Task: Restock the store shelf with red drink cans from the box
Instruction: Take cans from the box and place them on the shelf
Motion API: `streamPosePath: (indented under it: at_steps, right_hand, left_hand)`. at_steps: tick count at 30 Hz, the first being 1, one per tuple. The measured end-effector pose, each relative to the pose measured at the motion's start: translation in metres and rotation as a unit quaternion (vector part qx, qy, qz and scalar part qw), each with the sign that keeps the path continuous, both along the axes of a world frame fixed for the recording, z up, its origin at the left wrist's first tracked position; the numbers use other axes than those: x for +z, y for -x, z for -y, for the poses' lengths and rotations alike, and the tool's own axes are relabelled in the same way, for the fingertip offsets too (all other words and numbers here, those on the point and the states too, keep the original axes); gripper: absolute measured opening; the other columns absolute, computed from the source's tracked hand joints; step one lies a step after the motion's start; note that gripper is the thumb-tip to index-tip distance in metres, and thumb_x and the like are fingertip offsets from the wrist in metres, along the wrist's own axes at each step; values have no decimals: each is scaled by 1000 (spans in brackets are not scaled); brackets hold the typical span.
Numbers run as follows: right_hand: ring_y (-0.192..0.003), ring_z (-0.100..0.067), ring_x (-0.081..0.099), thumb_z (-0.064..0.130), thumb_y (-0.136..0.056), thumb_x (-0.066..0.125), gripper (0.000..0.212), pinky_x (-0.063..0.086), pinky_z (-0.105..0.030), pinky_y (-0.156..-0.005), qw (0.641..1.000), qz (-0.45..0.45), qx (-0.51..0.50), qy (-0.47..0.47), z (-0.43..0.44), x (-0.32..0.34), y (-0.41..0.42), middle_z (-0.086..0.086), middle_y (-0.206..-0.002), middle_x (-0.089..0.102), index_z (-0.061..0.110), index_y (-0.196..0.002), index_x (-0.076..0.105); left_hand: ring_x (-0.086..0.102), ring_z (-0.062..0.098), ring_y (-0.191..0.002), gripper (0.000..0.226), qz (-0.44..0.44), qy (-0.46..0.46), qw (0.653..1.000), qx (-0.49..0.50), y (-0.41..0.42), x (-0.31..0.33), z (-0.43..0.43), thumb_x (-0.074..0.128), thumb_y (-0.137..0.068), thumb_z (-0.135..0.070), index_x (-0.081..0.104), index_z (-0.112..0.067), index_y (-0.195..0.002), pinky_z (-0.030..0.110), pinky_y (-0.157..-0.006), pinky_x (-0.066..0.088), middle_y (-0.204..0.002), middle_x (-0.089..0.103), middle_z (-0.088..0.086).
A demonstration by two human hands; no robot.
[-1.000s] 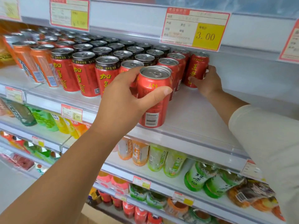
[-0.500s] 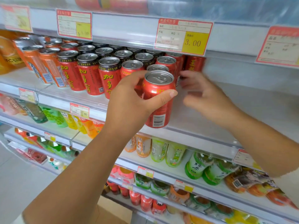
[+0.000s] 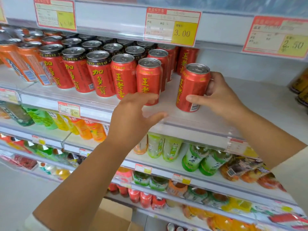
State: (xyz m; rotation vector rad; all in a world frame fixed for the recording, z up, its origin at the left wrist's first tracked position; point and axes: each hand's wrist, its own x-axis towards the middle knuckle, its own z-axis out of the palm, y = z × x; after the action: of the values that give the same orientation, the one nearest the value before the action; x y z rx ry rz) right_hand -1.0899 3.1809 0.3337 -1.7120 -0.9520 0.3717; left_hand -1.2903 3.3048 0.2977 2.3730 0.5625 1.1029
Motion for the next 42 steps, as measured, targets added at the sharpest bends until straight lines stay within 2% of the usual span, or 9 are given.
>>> streamPosePath:
  at_steps: [3,6,10,13,19,23,29,36,42]
  right_hand:
    - [-106,-10,64,3,-66,82,79,49,-37,-100,999,-31,38,19,-2,0,-15,-3,-122,63,17,-129,36]
    - [-111,-14,61,10,-64,82,83,44,-42,-106,996,-21,44,70,-3,3,-19,-4,-125,61,20,-134,39]
    - [-111,-8,56,47,-56,87,91,46,-23,-90,993,49,-79,75,-13,-6,4,2,-129,52,32,-129,34]
    - [-100,-6,58,29,-67,87,79,43,-14,-74,991,49,-116,35,-21,-10,9,3,-119,57,20,-129,39]
    - [-104,-18,63,18,-70,85,67,51,-38,-94,991,58,-106,53,-49,-5,-14,-3,-116,61,15,-120,40]
    - [-101,-19,61,21,-76,80,65,48,-31,-91,986,93,-124,67,-68,0,-29,-5,-113,60,11,-131,46]
    - [-102,-16,60,21,-82,75,60,47,-28,-92,983,98,-148,49,-80,-7,-46,-7,-121,61,8,-132,44]
    - [-92,-11,56,21,-84,73,57,40,-5,-63,982,89,-167,25,-86,-13,-48,1,-108,56,6,-130,42]
    - [-103,-16,59,27,-83,74,64,40,-19,-82,980,81,-175,42,-87,-14,-46,-6,-121,60,10,-134,38]
  left_hand:
    - [52,15,-100,54,-35,-85,995,25,4,-22,-19,68,-70,-60,75,-21,-107,21,-92,36,-102,73,-2]
    - [53,16,-97,51,-11,-81,996,23,4,-36,-27,65,-70,-61,77,-22,-100,23,-92,38,-97,72,-3]
    - [56,17,-91,43,20,-69,997,10,2,-43,-26,69,-71,-56,77,-22,-96,26,-88,41,-90,70,-5]
    - [56,17,-92,42,32,-74,997,7,2,-47,-27,70,-72,-54,76,-20,-96,26,-90,41,-91,70,-5]
    - [57,18,-93,43,43,-80,996,-2,1,-51,-31,71,-73,-54,76,-19,-97,28,-91,42,-94,72,-5]
    - [56,16,-92,42,45,-82,996,-10,1,-50,-33,72,-73,-54,76,-19,-97,26,-90,41,-94,72,-6]
    - [56,15,-92,41,49,-78,996,-15,1,-50,-32,72,-74,-53,76,-19,-96,23,-91,38,-95,72,-7]
    - [56,15,-91,40,48,-88,995,-9,0,-52,-34,73,-74,-53,76,-19,-95,25,-91,40,-96,71,-9]
    - [51,10,-92,41,35,-78,996,-12,1,-50,-32,71,-73,-54,76,-20,-97,19,-91,37,-94,69,-10]
